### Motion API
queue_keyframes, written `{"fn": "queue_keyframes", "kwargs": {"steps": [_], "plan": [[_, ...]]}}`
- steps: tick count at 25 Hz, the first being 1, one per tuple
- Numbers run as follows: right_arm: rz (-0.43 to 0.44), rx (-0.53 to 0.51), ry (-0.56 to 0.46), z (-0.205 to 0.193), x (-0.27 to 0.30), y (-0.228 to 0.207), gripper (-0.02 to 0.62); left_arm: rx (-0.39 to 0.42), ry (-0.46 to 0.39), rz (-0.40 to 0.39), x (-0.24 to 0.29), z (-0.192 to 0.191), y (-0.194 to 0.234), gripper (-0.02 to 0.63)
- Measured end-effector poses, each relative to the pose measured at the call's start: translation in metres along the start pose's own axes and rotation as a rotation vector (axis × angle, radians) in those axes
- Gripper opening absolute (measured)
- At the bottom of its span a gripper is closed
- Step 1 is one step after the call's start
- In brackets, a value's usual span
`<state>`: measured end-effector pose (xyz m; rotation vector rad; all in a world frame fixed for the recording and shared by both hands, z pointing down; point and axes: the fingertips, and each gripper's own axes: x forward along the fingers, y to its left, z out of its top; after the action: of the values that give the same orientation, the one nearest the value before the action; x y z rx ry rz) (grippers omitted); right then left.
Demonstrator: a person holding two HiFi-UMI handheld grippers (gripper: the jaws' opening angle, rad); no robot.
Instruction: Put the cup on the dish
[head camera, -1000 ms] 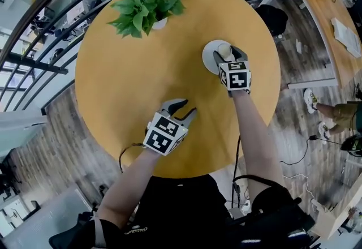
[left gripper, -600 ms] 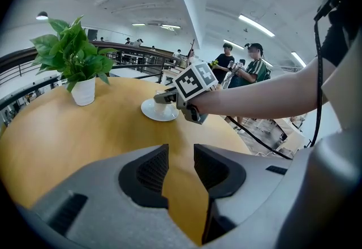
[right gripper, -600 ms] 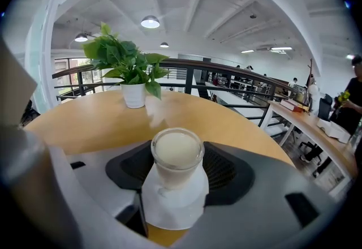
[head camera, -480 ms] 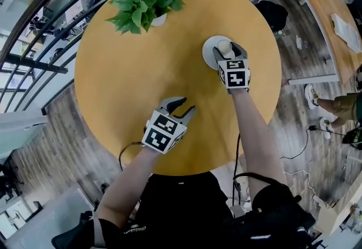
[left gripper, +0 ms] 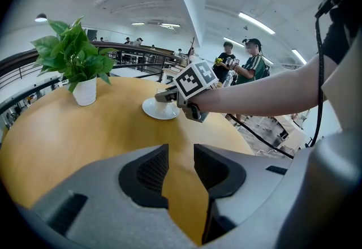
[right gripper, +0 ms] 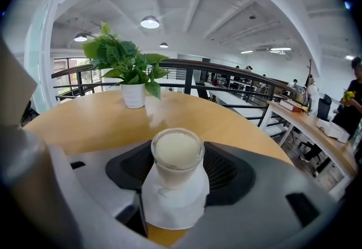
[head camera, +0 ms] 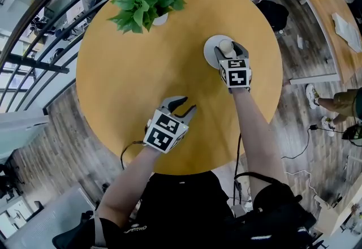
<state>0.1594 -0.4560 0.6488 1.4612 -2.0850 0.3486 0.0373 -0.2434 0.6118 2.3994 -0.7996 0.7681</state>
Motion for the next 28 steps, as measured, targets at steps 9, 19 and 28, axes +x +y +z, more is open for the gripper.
{"fn": "queue_keyframes", "kwargs": {"steps": [9, 19, 28], "plan": [[-0.010, 0.020, -0.005, 0.002, 0.000, 0.000, 0.298, 0.004, 0.013, -0.001, -0.005, -0.005, 0.000, 0.143], [-0.006, 0.011, 0.005, 0.003, -0.010, 0.004, 0.298, 0.012, 0.010, -0.007, -0.008, -0.007, -0.005, 0.143], [-0.023, 0.007, -0.044, 0.028, -0.044, 0.000, 0.298, 0.052, -0.017, -0.004, -0.018, 0.010, -0.011, 0.143]]}}
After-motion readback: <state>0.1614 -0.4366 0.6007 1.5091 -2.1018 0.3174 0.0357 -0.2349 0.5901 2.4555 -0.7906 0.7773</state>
